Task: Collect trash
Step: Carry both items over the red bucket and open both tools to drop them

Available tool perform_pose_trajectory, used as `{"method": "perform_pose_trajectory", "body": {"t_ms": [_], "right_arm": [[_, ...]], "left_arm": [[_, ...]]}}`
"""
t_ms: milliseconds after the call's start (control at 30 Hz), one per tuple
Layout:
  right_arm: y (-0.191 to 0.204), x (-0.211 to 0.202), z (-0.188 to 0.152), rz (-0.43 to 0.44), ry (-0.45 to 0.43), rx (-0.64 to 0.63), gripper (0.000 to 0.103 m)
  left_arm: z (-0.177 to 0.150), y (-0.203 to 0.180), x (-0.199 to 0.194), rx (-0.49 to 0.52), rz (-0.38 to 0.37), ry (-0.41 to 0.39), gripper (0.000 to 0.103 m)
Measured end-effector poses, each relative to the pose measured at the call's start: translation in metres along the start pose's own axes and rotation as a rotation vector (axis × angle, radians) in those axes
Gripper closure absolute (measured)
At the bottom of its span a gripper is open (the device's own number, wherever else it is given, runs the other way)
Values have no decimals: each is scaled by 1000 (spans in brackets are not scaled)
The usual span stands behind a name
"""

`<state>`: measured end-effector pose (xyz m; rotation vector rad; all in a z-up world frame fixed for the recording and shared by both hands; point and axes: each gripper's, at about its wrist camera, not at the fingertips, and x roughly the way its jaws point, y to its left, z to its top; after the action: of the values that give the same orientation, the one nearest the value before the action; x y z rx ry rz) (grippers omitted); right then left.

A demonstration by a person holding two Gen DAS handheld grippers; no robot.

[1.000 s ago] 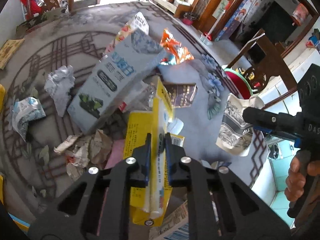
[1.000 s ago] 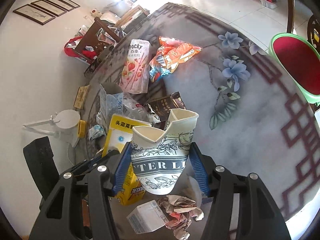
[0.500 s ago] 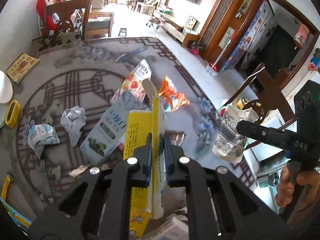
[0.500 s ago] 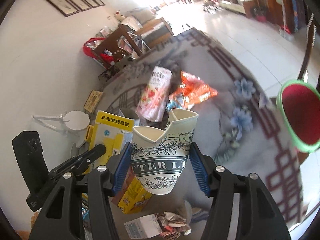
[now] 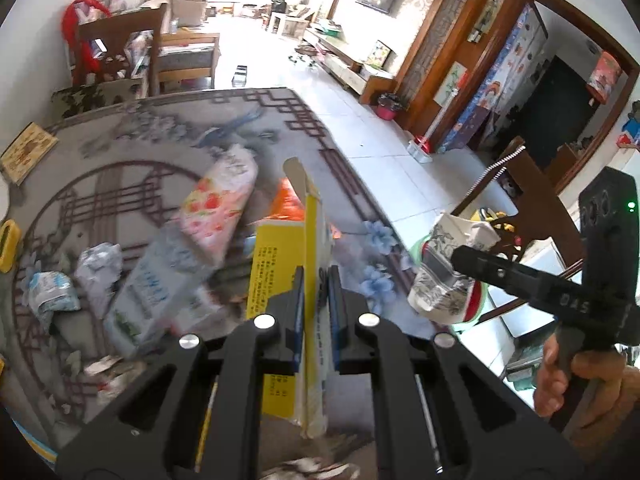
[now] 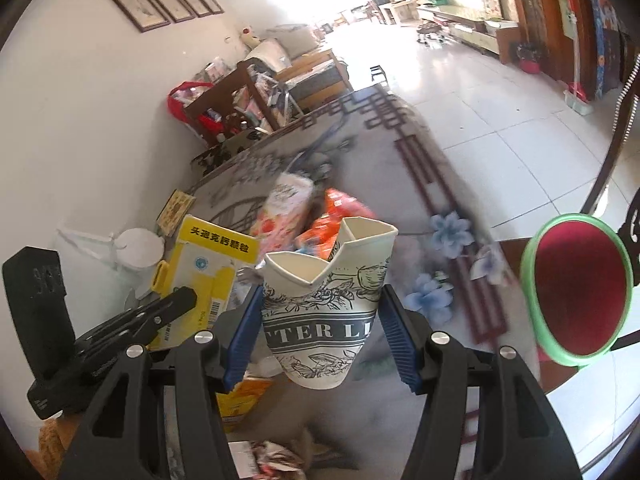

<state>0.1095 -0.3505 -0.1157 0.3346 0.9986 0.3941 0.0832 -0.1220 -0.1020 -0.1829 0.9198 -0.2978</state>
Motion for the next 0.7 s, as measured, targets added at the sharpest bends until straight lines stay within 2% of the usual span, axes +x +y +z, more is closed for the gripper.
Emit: {"method": "perform_pose_trajectory", "body": {"t_ms": [167, 433, 700], "right_arm": [[-52, -19, 13, -55, -41, 59, 46], [-159, -53, 27, -211, -92, 198, 46], [-234, -59, 25, -309, -86, 311, 44]], "left_arm": [[15, -48, 29, 63, -67, 14, 93], [39, -152, 96, 201, -220, 61, 93], [44, -224, 156, 352, -287, 120, 93]]}}
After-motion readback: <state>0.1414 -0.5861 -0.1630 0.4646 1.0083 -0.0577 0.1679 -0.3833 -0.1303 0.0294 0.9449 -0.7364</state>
